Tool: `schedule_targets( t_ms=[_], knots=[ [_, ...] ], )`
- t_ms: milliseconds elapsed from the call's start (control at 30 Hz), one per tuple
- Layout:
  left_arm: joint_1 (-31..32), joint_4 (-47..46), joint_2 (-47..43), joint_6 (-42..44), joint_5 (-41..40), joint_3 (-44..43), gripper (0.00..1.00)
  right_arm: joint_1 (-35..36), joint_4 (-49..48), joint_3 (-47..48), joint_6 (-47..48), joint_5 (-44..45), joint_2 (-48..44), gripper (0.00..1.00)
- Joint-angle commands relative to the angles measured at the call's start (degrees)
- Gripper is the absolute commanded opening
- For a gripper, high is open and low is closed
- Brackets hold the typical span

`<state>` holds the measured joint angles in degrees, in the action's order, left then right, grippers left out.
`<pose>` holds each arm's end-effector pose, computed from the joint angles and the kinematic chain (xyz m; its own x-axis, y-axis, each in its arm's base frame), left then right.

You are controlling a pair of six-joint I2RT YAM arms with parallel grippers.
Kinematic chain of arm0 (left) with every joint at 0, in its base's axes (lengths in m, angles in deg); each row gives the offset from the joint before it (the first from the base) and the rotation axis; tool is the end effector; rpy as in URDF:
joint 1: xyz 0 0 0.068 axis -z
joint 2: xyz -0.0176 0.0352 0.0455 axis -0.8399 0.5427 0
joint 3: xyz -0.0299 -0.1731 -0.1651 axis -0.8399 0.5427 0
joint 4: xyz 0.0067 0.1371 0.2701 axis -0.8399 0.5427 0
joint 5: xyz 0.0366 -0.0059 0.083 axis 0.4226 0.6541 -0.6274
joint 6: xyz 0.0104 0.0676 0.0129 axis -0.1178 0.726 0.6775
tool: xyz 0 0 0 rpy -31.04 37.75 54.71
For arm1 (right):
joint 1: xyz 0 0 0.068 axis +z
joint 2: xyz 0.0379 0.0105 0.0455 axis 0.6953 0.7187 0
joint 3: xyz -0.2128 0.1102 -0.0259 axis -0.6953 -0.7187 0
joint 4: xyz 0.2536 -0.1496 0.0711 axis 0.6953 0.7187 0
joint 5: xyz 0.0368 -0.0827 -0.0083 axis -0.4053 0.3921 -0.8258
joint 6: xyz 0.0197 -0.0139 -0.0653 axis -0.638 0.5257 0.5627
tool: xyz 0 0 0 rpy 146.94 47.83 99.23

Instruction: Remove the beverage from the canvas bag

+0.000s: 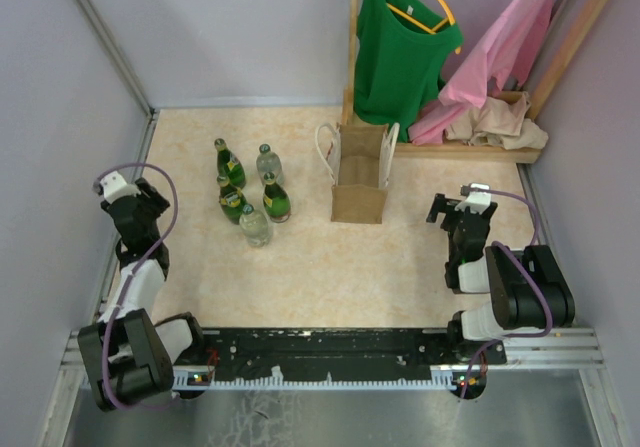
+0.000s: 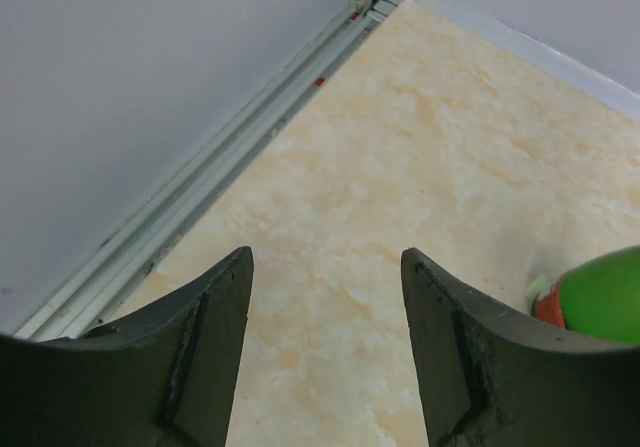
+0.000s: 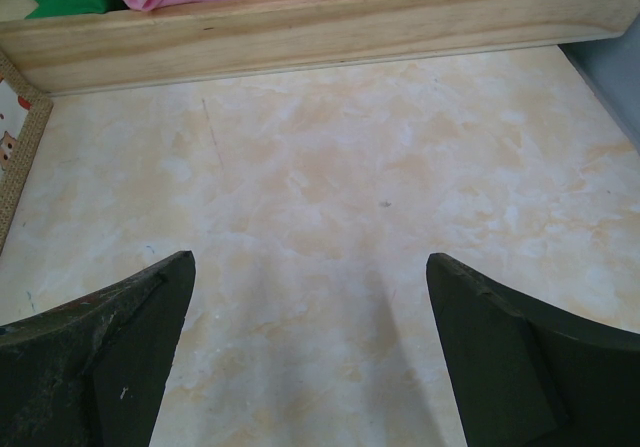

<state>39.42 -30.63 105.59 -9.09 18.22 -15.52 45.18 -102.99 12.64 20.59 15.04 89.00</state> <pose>0.2848 0.1026 0.1757 -0.0403 -0.2144 -0.9759 -0.5009 0.8495 -0.1659 0.2552 -0.0060 0.0638 -0.1242 0.0511 -0.9909 0.1812 0.9830 0.0280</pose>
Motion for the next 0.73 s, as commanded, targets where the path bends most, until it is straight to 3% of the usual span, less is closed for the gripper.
schedule_targets(
  t_ms=[0,233,700],
  knots=[
    [-0.30,-8.92,-0.16,-0.48,4.41,2.28,0.67,0.54,-3.33,1.86,0.68,0.50,0.14,0.99],
    [-0.63,-13.30,0.61,0.55,4.37,5.13,0.67,0.54,-3.33,1.87,0.65,0.50,0.12,0.99],
    [-0.83,-13.36,1.10,0.20,3.25,5.29,0.68,0.54,-3.26,1.95,0.70,0.46,0.14,0.99]
  ],
)
